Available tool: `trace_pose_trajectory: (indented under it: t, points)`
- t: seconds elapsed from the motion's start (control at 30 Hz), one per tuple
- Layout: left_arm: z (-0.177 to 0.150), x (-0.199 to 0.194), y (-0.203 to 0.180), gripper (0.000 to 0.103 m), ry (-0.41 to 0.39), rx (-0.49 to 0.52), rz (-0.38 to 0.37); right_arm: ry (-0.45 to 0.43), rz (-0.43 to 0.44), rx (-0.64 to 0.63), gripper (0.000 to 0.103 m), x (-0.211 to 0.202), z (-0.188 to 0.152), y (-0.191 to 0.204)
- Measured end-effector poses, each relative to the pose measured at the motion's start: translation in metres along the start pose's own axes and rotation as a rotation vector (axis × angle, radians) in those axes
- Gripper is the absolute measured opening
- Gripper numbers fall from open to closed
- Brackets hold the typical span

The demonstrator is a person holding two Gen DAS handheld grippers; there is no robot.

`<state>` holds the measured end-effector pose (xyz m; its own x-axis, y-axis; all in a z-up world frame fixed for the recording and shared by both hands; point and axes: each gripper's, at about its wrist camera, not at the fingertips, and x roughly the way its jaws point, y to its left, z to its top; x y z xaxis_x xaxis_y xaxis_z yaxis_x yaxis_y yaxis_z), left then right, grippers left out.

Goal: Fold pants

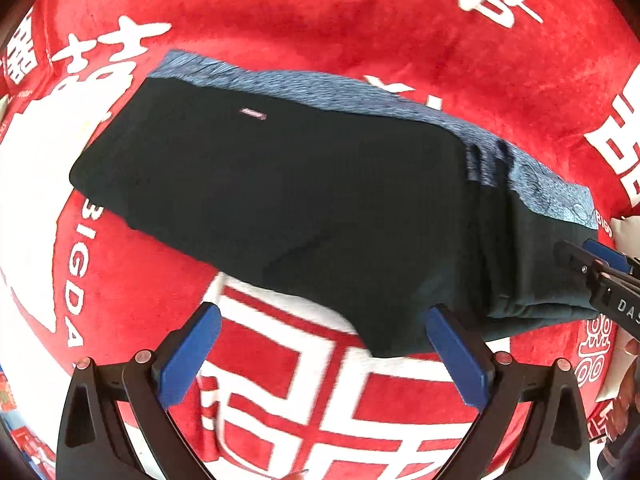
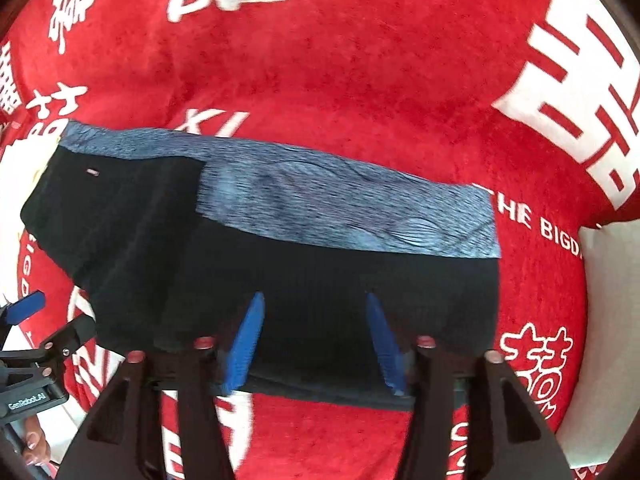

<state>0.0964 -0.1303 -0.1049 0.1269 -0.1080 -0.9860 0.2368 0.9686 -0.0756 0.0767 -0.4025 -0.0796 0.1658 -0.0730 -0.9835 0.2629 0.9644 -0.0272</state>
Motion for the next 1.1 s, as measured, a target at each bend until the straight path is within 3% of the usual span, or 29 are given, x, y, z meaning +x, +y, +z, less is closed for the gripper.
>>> trace_pose_trajectory:
  t: [0.7, 0.9, 1.1]
  points:
    - [0.012, 0.007, 0.104, 0.103, 0.01, -0.115, -0.012, 0.046, 0.0, -0.068, 0.071, 0.006, 0.014, 0.106]
    - [0.018, 0.007, 0.128, 0.103, -0.005, -0.169, -0.052, 0.048, 0.041, -0.078, 0.071, 0.007, 0.015, 0.124]
    - [0.027, 0.007, 0.149, 0.103, -0.034, -0.198, -0.019, 0.053, 0.058, -0.092, 0.071, 0.015, 0.011, 0.132]
